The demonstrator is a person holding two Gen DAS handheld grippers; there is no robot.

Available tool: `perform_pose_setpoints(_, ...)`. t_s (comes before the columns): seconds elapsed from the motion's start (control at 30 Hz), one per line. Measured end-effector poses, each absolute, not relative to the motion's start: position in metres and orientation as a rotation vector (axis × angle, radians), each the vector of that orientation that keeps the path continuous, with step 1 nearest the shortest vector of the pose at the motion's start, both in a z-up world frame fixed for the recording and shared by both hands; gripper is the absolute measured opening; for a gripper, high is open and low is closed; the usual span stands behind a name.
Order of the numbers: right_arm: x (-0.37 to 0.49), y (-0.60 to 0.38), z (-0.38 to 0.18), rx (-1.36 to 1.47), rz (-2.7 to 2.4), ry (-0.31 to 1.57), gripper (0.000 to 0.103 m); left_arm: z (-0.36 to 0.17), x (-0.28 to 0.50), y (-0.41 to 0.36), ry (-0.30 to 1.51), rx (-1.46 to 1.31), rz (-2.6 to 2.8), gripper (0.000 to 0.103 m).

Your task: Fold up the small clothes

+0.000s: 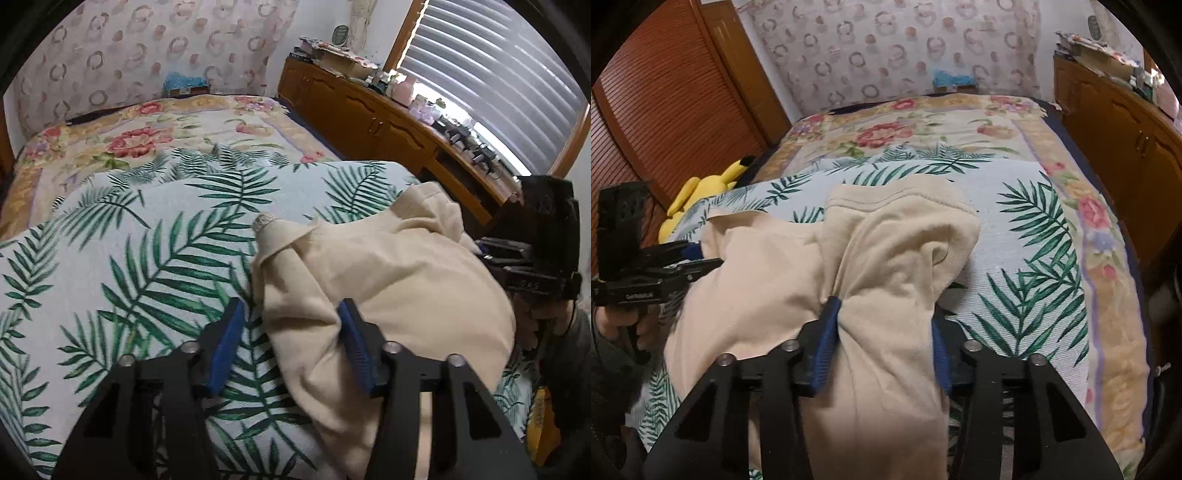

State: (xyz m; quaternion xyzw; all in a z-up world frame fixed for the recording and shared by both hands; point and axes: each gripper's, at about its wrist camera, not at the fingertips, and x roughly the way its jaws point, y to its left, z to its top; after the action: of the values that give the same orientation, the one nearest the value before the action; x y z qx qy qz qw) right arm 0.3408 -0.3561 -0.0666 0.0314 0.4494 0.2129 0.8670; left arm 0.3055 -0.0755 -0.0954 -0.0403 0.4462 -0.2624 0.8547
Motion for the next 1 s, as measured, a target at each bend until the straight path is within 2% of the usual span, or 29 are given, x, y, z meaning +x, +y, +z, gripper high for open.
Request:
perform_pose_setpoints(0.1,0.337,-0.352,-0.066,0.065,0.486,0.933,0.023,-0.096,0.307,-0.076,0.954,-0.125,-0.591,0.028)
perform_pose_setpoints(0.17,0.334,-0.349,-0.064,0.057,0.496,0.921,0.02,-0.096,0.306,-0.076,0.965,-0.144,-0.612,0.012)
perform_pose_setpoints(0.23,0.329,-0.348,-0.059,0.056,0.505,0.899,0.017,-0.09,0.301,-0.076,0.944,-0.141,-0.62,0.008)
perform_pose_setpoints(0.63,0.304,-0.319,0.018,0.021,0.571,0.652,0.015,-0.002,0.244,-0.021,0.653,-0.186,-0.557,0.007)
perform_pose_setpoints(1.0,0.343,-0.186,0.053,-0.137,0.792,0.579,0.015,0.009,0.21,0.104,0.553,-0.246,-0.28,0.007)
